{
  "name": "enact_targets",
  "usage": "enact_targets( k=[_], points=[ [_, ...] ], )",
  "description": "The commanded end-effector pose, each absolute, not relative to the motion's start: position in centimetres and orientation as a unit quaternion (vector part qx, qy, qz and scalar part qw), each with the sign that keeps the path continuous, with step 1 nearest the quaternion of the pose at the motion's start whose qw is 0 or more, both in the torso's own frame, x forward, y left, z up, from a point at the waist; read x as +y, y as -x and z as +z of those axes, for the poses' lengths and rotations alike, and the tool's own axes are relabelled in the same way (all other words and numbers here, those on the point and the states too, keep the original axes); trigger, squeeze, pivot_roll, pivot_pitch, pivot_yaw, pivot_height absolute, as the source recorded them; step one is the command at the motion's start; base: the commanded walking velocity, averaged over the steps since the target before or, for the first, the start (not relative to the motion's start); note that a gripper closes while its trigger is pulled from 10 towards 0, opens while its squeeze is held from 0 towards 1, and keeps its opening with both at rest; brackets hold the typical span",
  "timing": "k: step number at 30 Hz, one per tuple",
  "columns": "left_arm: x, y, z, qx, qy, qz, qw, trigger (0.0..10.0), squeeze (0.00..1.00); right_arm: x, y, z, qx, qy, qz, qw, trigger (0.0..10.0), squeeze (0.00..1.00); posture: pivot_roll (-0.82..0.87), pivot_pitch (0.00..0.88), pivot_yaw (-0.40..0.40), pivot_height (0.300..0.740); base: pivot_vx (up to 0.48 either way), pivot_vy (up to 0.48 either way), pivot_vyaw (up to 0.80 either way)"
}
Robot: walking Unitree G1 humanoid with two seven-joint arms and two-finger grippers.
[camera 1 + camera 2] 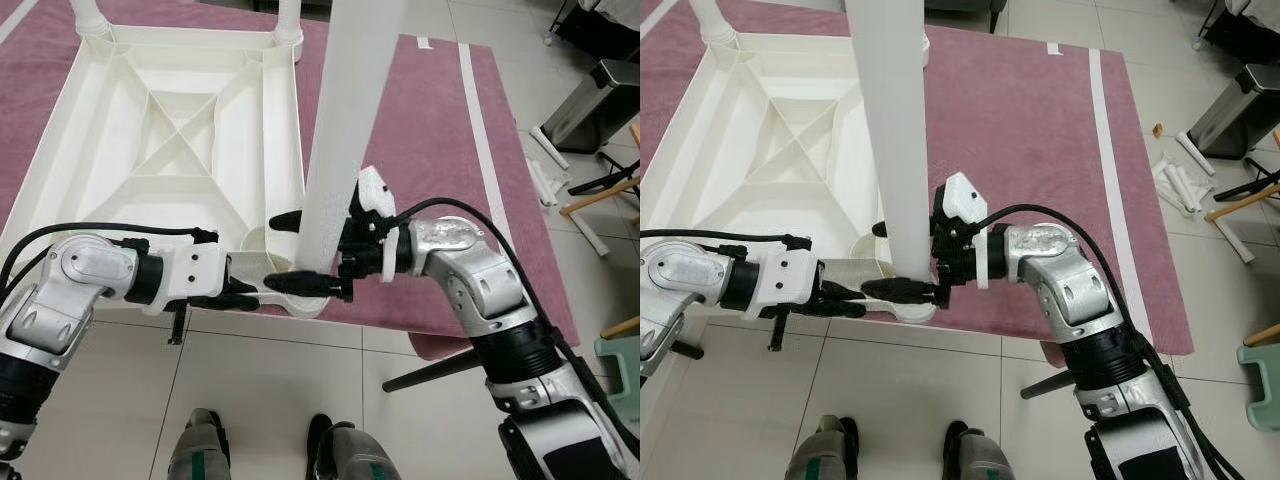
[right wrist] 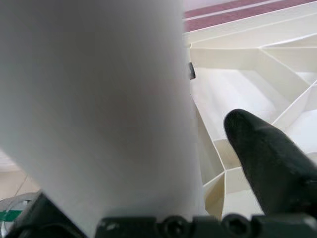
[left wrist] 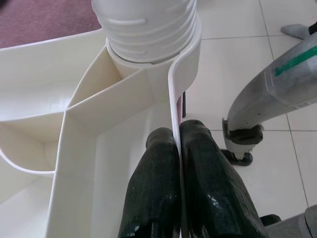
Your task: Building children table
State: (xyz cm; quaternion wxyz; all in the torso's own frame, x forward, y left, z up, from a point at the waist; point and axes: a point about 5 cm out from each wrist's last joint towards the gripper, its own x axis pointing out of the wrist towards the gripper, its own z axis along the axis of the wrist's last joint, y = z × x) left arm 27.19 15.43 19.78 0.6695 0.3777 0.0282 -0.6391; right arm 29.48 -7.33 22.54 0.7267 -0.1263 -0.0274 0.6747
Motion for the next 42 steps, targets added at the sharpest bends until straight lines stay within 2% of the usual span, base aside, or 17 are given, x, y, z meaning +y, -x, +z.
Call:
enact_targets(
  k=[1, 11, 12, 13, 14, 19, 20, 21, 22, 25, 28, 31, 36, 37, 38, 39, 42],
  points=[
    [13.9, -26.0, 21.4, -0.031, -0.382, -0.669, 0.637, 0.0, 0.00, -7.2, -29.6, 22.2, -0.020, 0.133, 0.672, 0.728, 0.0, 0.00, 0.12, 0.183, -0.055, 0.740, 0.000, 0.000, 0.00],
    [13.4, -26.5, 21.7, -0.041, -0.369, -0.660, 0.653, 0.0, 0.00, -6.9, -30.4, 21.5, -0.016, 0.126, 0.629, 0.767, 0.0, 0.00, 0.12, 0.189, -0.050, 0.740, 0.000, 0.000, 0.00],
    [13.2, -27.1, 21.9, -0.046, -0.367, -0.650, 0.664, 0.0, 0.00, -6.9, -30.8, 21.2, -0.011, 0.125, 0.600, 0.790, 0.0, 0.00, 0.11, 0.192, -0.047, 0.740, 0.000, 0.000, 0.00],
    [13.2, -27.1, 21.9, -0.046, -0.367, -0.650, 0.664, 0.0, 0.00, -6.9, -30.8, 21.2, -0.011, 0.125, 0.600, 0.790, 0.0, 0.00, 0.11, 0.192, -0.047, 0.740, 0.000, 0.000, 0.00],
    [12.8, -28.9, 22.4, -0.049, -0.363, -0.616, 0.698, 0.0, 0.00, -6.7, -31.9, 20.4, 0.004, 0.127, 0.526, 0.841, 0.0, 0.00, 0.11, 0.198, -0.041, 0.740, 0.000, 0.000, 0.00],
    [12.7, -29.6, 22.6, -0.048, -0.360, -0.601, 0.712, 0.0, 0.00, -6.7, -32.4, 20.2, 0.011, 0.127, 0.494, 0.860, 0.0, 0.00, 0.11, 0.200, -0.040, 0.740, 0.000, 0.000, 0.00],
    [12.8, -31.3, 22.8, -0.041, -0.368, -0.568, 0.735, 0.0, 0.00, -6.5, -33.3, 19.6, 0.034, 0.117, 0.417, 0.901, 0.0, 0.00, 0.11, 0.204, -0.038, 0.740, 0.000, 0.000, 0.00],
    [12.8, -31.3, 22.8, -0.041, -0.368, -0.568, 0.735, 0.0, 0.00, -6.5, -33.3, 19.6, 0.034, 0.117, 0.417, 0.901, 0.0, 0.00, 0.11, 0.204, -0.038, 0.740, 0.000, 0.000, 0.00],
    [12.6, -32.2, 22.9, -0.036, -0.370, -0.548, 0.749, 0.0, 0.00, -6.4, -33.7, 19.2, 0.048, 0.109, 0.369, 0.922, 0.0, 0.00, 0.11, 0.204, -0.038, 0.740, 0.000, 0.000, 0.00],
    [12.6, -32.2, 22.9, -0.036, -0.370, -0.548, 0.749, 0.0, 0.00, -6.4, -33.7, 19.2, 0.048, 0.109, 0.369, 0.922, 0.0, 0.00, 0.11, 0.204, -0.038, 0.740, 0.000, 0.000, 0.00],
    [12.2, -34.2, 23.0, -0.025, -0.373, -0.505, 0.778, 0.0, 0.00, -6.0, -34.6, 18.5, 0.069, 0.066, 0.220, 0.971, 0.0, 0.00, 0.10, 0.207, -0.033, 0.740, 0.000, 0.000, 0.00],
    [12.1, -35.0, 23.1, -0.020, -0.373, -0.487, 0.790, 0.0, 0.00, -6.0, -34.7, 18.3, 0.069, 0.047, 0.144, 0.986, 0.0, 0.00, 0.10, 0.209, -0.031, 0.740, 0.000, 0.000, 0.00],
    [12.1, -35.5, 23.2, -0.019, -0.372, -0.474, 0.798, 0.0, 0.00, -5.6, -34.7, 18.3, 0.068, 0.034, 0.125, 0.989, 0.0, 0.00, 0.10, 0.210, -0.031, 0.740, 0.000, 0.000, 0.00],
    [12.1, -35.5, 23.2, -0.020, -0.371, -0.477, 0.797, 0.0, 0.00, -5.4, -34.7, 18.5, 0.060, 0.033, 0.125, 0.990, 0.9, 0.00, 0.10, 0.210, -0.031, 0.740, 0.000, 0.000, 0.00],
    [12.1, -35.5, 23.2, -0.020, -0.371, -0.477, 0.797, 0.0, 0.00, -5.4, -34.7, 18.5, 0.060, 0.033, 0.125, 0.990, 0.9, 0.00, 0.10, 0.210, -0.031, 0.740, 0.000, 0.000, 0.00],
    [12.0, -35.5, 23.2, -0.021, -0.370, -0.480, 0.795, 0.0, 0.00, -5.1, -34.6, 18.8, 0.051, 0.031, 0.133, 0.989, 10.0, 0.00, 0.10, 0.210, -0.031, 0.740, 0.000, 0.000, 0.00],
    [12.1, -35.4, 23.1, -0.022, -0.370, -0.485, 0.792, 0.0, 0.00, -4.8, -34.6, 19.2, 0.043, 0.028, 0.147, 0.988, 10.0, 0.00, 0.10, 0.210, -0.032, 0.740, 0.000, 0.000, 0.00]
  ],
)
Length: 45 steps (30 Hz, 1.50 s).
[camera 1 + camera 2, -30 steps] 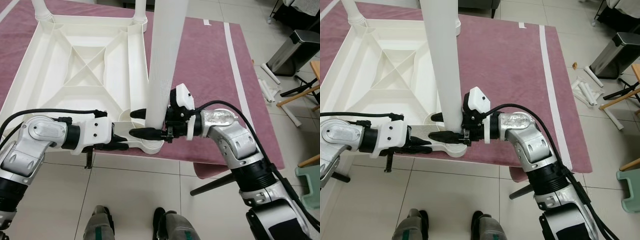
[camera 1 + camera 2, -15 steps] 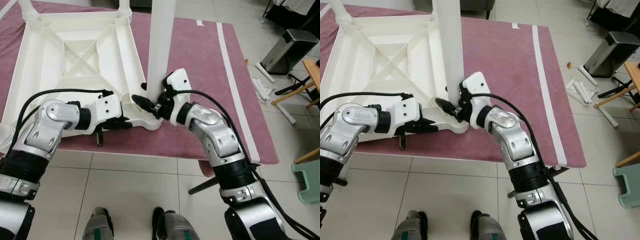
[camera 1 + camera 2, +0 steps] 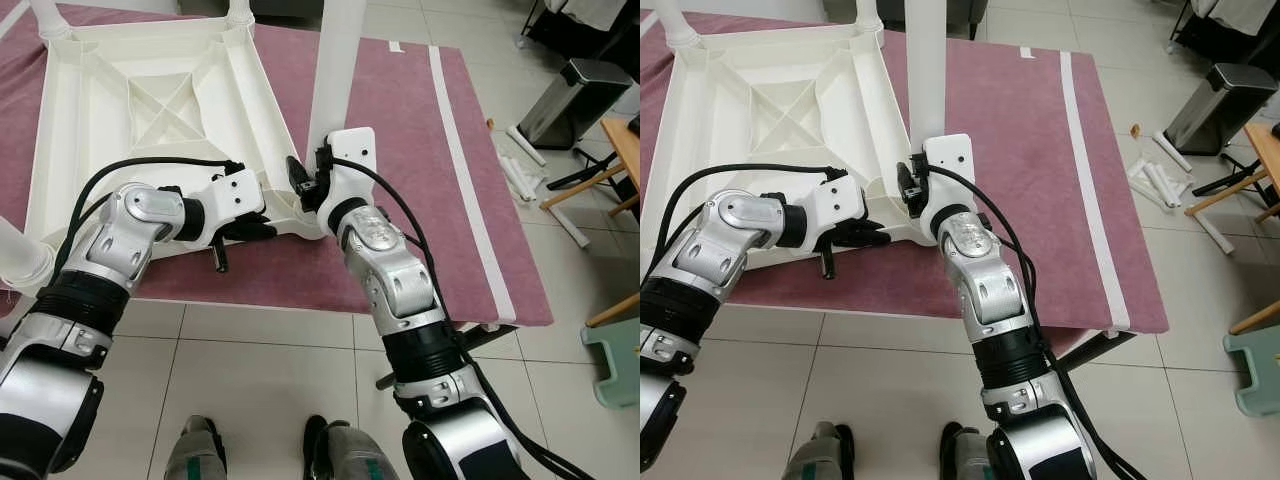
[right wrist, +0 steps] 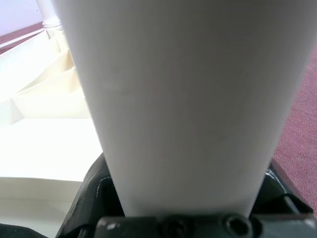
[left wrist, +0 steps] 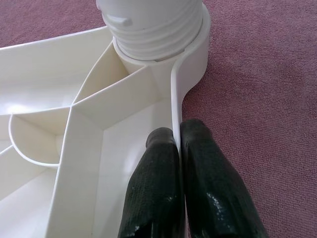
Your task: Building children table
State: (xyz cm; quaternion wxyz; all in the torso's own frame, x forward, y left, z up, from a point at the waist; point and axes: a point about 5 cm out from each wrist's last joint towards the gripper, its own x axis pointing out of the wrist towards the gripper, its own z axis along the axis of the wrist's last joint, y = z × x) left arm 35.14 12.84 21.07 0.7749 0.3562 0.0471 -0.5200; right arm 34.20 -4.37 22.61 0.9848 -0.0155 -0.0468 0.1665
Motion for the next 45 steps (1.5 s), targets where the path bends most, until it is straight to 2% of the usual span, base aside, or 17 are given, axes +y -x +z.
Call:
enact_targets(
  k=[1, 3, 4, 8, 9, 13, 15, 23, 33, 34, 35, 36, 38, 39, 42, 43, 45],
  points=[
    [12.1, -35.5, 23.1, -0.023, -0.371, -0.488, 0.790, 0.0, 0.00, -4.5, -34.5, 19.5, 0.035, 0.029, 0.154, 0.987, 10.0, 0.00, 0.10, 0.209, -0.032, 0.740, 0.000, 0.000, 0.00],
    [12.1, -35.5, 23.1, -0.023, -0.371, -0.490, 0.789, 0.0, 0.00, -4.2, -34.4, 19.7, 0.028, 0.027, 0.165, 0.985, 10.0, 0.00, 0.10, 0.209, -0.033, 0.740, 0.000, 0.000, 0.00],
    [12.1, -35.4, 23.1, -0.026, -0.373, -0.495, 0.784, 0.0, 0.00, -3.9, -34.3, 20.2, 0.014, 0.024, 0.189, 0.982, 10.0, 1.00, 0.10, 0.208, -0.032, 0.740, 0.000, 0.000, 0.00],
    [12.2, -34.9, 23.1, -0.031, -0.374, -0.510, 0.774, 0.0, 0.00, -3.4, -33.9, 21.2, -0.014, 0.023, 0.258, 0.966, 10.0, 1.00, 0.10, 0.208, -0.032, 0.740, 0.000, 0.000, 0.00],
    [12.2, -34.5, 23.2, -0.034, -0.374, -0.519, 0.768, 0.0, 0.00, -3.4, -33.7, 21.8, -0.031, 0.026, 0.283, 0.958, 10.0, 0.00, 0.10, 0.208, -0.032, 0.740, 0.000, 0.000, 0.00],
    [12.4, -33.7, 23.3, -0.042, -0.373, -0.539, 0.754, 0.0, 0.00, -3.9, -33.4, 22.8, -0.055, 0.030, 0.331, 0.942, 10.0, 0.00, 0.10, 0.208, -0.033, 0.740, 0.000, 0.000, 0.00],
    [13.1, -31.7, 23.2, -0.042, -0.387, -0.577, 0.718, 0.0, 0.00, -5.5, -33.0, 24.3, -0.085, 0.047, 0.408, 0.908, 10.0, 0.00, 0.10, 0.206, -0.034, 0.740, 0.000, 0.000, 0.00],
    [14.3, -28.8, 22.8, -0.031, -0.399, -0.628, 0.667, 0.0, 0.00, -6.9, -31.2, 24.5, -0.082, 0.098, 0.541, 0.831, 10.0, 0.00, 0.11, 0.203, -0.040, 0.740, 0.000, 0.000, 0.00],
    [14.2, -26.9, 22.9, -0.032, -0.382, -0.664, 0.642, 0.0, 0.00, -7.1, -30.0, 23.4, -0.049, 0.117, 0.627, 0.769, 10.0, 0.00, 0.12, 0.197, -0.046, 0.740, 0.000, 0.000, 0.00],
    [14.2, -26.6, 22.8, -0.031, -0.380, -0.668, 0.638, 0.0, 0.00, -7.0, -29.8, 23.2, -0.045, 0.118, 0.637, 0.761, 6.9, 0.00, 0.12, 0.195, -0.045, 0.740, 0.000, 0.000, 0.00],
    [14.2, -26.6, 22.8, -0.031, -0.380, -0.668, 0.638, 0.0, 0.00, -7.0, -29.8, 23.2, -0.045, 0.118, 0.637, 0.761, 6.9, 0.00, 0.12, 0.195, -0.045, 0.740, 0.000, 0.000, 0.00],
    [14.2, -26.5, 22.8, -0.030, -0.379, -0.670, 0.637, 0.0, 0.00, -6.9, -29.7, 23.0, -0.043, 0.118, 0.643, 0.756, 4.7, 0.00, 0.12, 0.194, -0.045, 0.740, 0.000, 0.000, 0.00],
    [14.2, -26.5, 22.8, -0.030, -0.379, -0.670, 0.637, 0.0, 0.00, -6.9, -29.7, 23.0, -0.043, 0.118, 0.643, 0.756, 4.7, 0.00, 0.12, 0.194, -0.045, 0.740, 0.000, 0.000, 0.00],
    [14.2, -26.7, 22.8, -0.031, -0.380, -0.666, 0.641, 0.0, 0.00, -6.8, -29.8, 22.9, -0.042, 0.117, 0.640, 0.758, 0.0, 0.00, 0.12, 0.192, -0.043, 0.740, 0.000, 0.000, 0.00],
    [14.1, -27.0, 22.8, -0.034, -0.382, -0.654, 0.652, 0.0, 0.00, -6.8, -30.3, 22.7, -0.037, 0.121, 0.621, 0.773, 0.0, 0.00, 0.11, 0.191, -0.043, 0.740, 0.000, 0.000, 0.00],
    [13.8, -28.2, 23.2, -0.041, -0.383, -0.625, 0.679, 0.0, 0.00, -6.8, -31.6, 22.2, -0.026, 0.130, 0.563, 0.816, 0.0, 0.00, 0.11, 0.191, -0.042, 0.740, 0.000, 0.000, 0.00],
    [13.6, -28.5, 23.3, -0.043, -0.384, -0.616, 0.686, 0.0, 0.00, -6.8, -31.9, 22.0, -0.022, 0.131, 0.546, 0.827, 0.0, 0.00, 0.11, 0.191, -0.042, 0.740, 0.000, 0.000, 0.00]
  ],
)
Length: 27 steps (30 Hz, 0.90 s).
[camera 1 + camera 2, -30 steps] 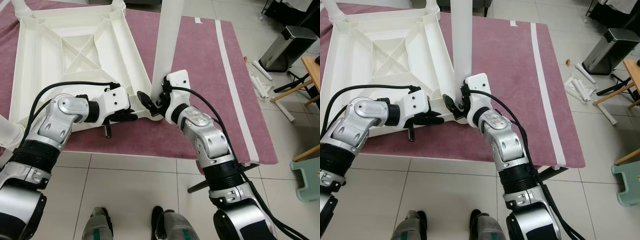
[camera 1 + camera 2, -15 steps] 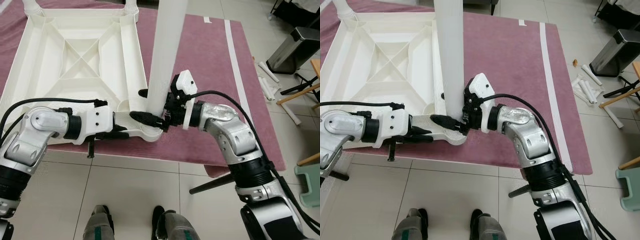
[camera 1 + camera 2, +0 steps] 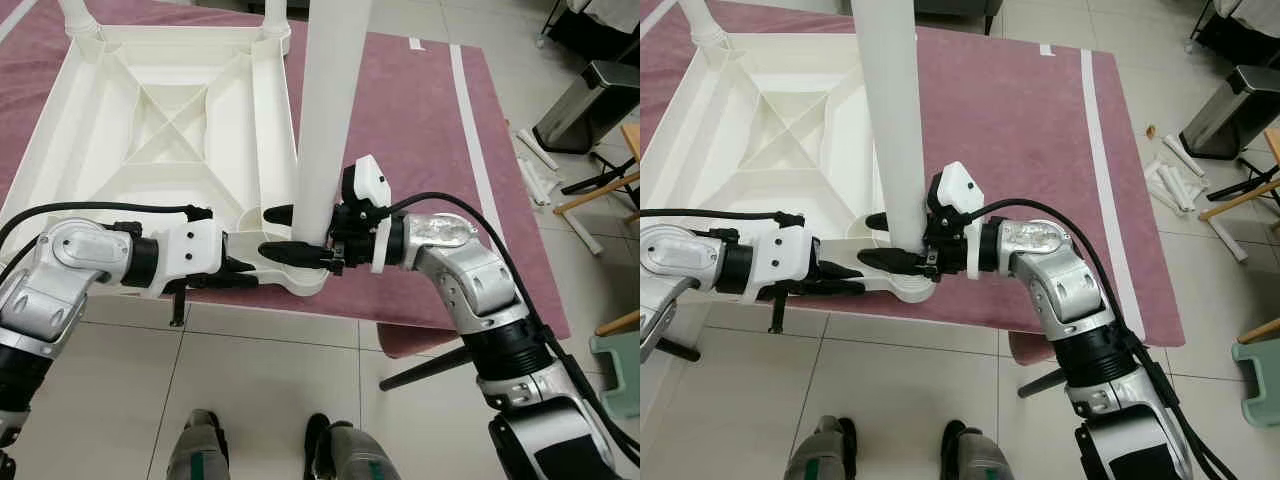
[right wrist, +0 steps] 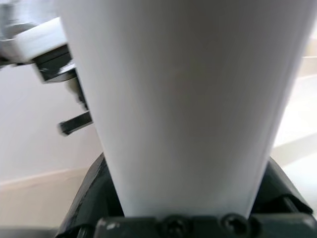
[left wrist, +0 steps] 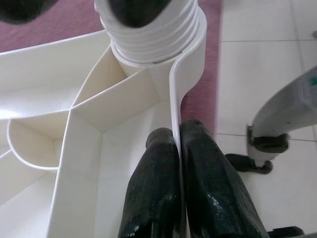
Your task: Building children table
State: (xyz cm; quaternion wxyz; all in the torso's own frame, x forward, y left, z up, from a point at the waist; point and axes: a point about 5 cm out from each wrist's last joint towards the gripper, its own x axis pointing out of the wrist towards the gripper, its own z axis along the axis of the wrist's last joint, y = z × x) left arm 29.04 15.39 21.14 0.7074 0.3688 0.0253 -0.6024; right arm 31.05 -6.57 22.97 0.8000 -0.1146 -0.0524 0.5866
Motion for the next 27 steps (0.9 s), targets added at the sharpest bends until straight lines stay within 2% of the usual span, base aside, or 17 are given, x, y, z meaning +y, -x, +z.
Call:
enact_targets(
  k=[1, 3, 5, 9, 13, 16, 18, 20, 25, 26, 27],
  points=[
    [13.5, -29.0, 23.4, -0.045, -0.382, -0.605, 0.697, 0.0, 0.00, -6.7, -32.3, 21.9, -0.017, 0.130, 0.522, 0.843, 0.0, 0.00, 0.11, 0.193, -0.042, 0.740, 0.000, 0.000, 0.00],
    [13.3, -29.3, 23.5, -0.047, -0.382, -0.597, 0.704, 0.0, 0.00, -6.7, -32.6, 21.8, -0.012, 0.127, 0.504, 0.854, 0.0, 0.00, 0.11, 0.193, -0.042, 0.740, 0.000, 0.000, 0.00],
    [12.9, -30.3, 23.8, -0.050, -0.381, -0.578, 0.720, 0.0, 0.00, -6.6, -33.4, 21.4, 0.004, 0.124, 0.444, 0.887, 0.0, 0.00, 0.11, 0.194, -0.040, 0.740, 0.000, 0.000, 0.00],
    [12.3, -32.2, 24.2, -0.053, -0.382, -0.545, 0.745, 0.0, 0.00, -6.9, -34.5, 20.6, 0.031, 0.109, 0.335, 0.935, 0.0, 0.00, 0.11, 0.198, -0.035, 0.740, 0.000, 0.000, 0.00],
    [11.7, -34.0, 24.4, -0.053, -0.380, -0.515, 0.766, 0.0, 0.00, -7.1, -35.1, 20.0, 0.046, 0.086, 0.245, 0.965, 0.0, 0.00, 0.10, 0.202, -0.030, 0.740, 0.000, 0.000, 0.00],
    [11.4, -34.5, 24.5, -0.052, -0.381, -0.507, 0.771, 0.0, 0.00, -7.2, -35.4, 19.8, 0.050, 0.075, 0.211, 0.973, 0.0, 0.00, 0.10, 0.202, -0.029, 0.740, 0.000, 0.000, 0.00],
    [10.9, -35.5, 24.6, -0.051, -0.381, -0.488, 0.784, 0.0, 0.00, -7.4, -35.8, 19.5, 0.058, 0.051, 0.138, 0.987, 0.0, 0.00, 0.11, 0.204, -0.026, 0.740, 0.000, 0.000, 0.00],
    [10.7, -35.9, 24.6, -0.051, -0.379, -0.480, 0.789, 0.0, 0.00, -7.5, -35.9, 19.4, 0.061, 0.040, 0.112, 0.991, 0.0, 0.00, 0.11, 0.204, -0.026, 0.740, 0.000, 0.000, 0.00],
    [10.2, -36.7, 24.7, -0.053, -0.376, -0.464, 0.800, 0.0, 0.00, -7.0, -35.9, 19.4, 0.062, 0.027, 0.087, 0.994, 0.0, 0.00, 0.10, 0.205, -0.022, 0.740, 0.000, 0.000, 0.00],
    [10.0, -36.7, 24.7, -0.053, -0.375, -0.466, 0.800, 0.0, 0.00, -6.8, -35.8, 19.6, 0.055, 0.025, 0.083, 0.995, 8.5, 0.00, 0.10, 0.206, -0.021, 0.740, 0.000, 0.000, 0.00],
    [9.9, -36.8, 24.7, -0.054, -0.375, -0.467, 0.799, 0.0, 0.00, -6.5, -35.8, 19.9, 0.046, 0.032, 0.093, 0.994, 10.0, 0.00, 0.10, 0.206, -0.021, 0.740, 0.000, 0.000, 0.00]
  ],
)
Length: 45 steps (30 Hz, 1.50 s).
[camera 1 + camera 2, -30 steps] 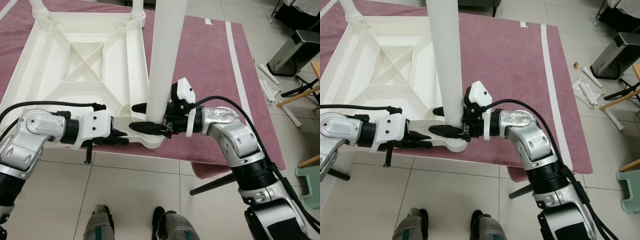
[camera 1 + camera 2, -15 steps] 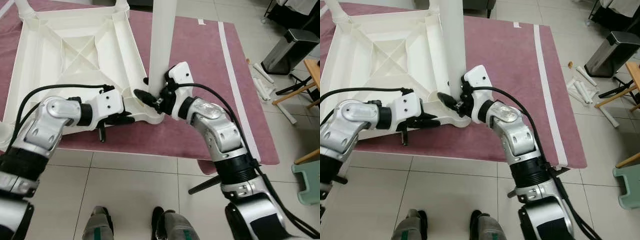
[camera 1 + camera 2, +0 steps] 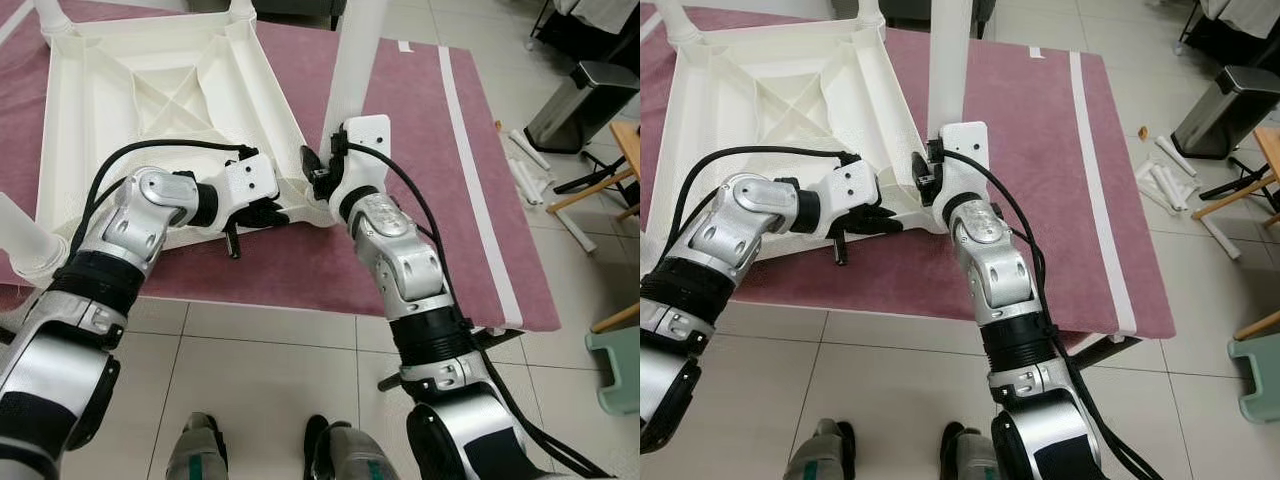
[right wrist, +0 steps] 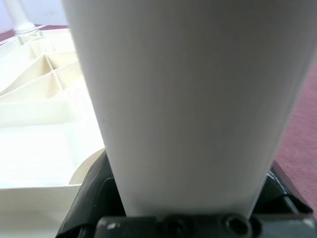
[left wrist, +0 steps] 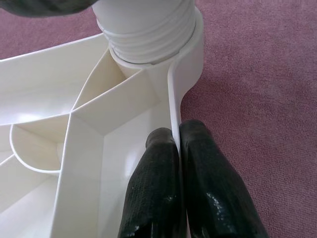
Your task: Building children table
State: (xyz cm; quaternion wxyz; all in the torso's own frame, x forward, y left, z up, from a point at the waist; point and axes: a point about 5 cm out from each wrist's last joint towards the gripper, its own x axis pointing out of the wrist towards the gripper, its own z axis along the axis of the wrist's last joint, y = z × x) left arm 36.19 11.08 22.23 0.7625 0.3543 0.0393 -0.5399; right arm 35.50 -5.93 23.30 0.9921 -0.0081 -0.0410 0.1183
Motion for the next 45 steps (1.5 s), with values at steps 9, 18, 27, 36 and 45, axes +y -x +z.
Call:
enact_targets(
  k=[9, 18, 27, 36, 45],
  points=[
    [10.4, -36.0, 24.6, -0.062, -0.375, -0.497, 0.780, 0.0, 0.00, -5.7, -35.6, 21.8, -0.018, 0.042, 0.172, 0.984, 10.0, 0.00, 0.11, 0.209, -0.024, 0.740, 0.000, 0.000, 0.00],
    [11.8, -32.6, 23.8, -0.071, -0.388, -0.564, 0.725, 0.0, 0.00, -6.3, -33.0, 24.1, -0.084, 0.072, 0.395, 0.912, 10.0, 0.00, 0.11, 0.211, -0.027, 0.740, 0.000, 0.000, 0.00],
    [12.6, -29.3, 23.2, -0.067, -0.388, -0.615, 0.683, 0.0, 0.00, -7.5, -31.0, 24.2, -0.080, 0.094, 0.525, 0.842, 10.0, 0.00, 0.12, 0.209, -0.033, 0.740, 0.000, 0.000, 0.00],
    [13.2, -26.1, 23.3, -0.061, -0.375, -0.656, 0.653, 0.0, 0.00, -8.0, -29.0, 24.1, -0.061, 0.086, 0.631, 0.769, 1.6, 0.00, 0.12, 0.200, -0.040, 0.740, 0.000, 0.000, 0.00],
    [12.8, -27.3, 23.4, -0.064, -0.373, -0.626, 0.682, 0.0, 0.00, -7.8, -30.3, 23.2, -0.044, 0.102, 0.579, 0.808, 0.0, 0.00, 0.11, 0.196, -0.036, 0.740, 0.000, 0.000, 0.00]
  ],
)
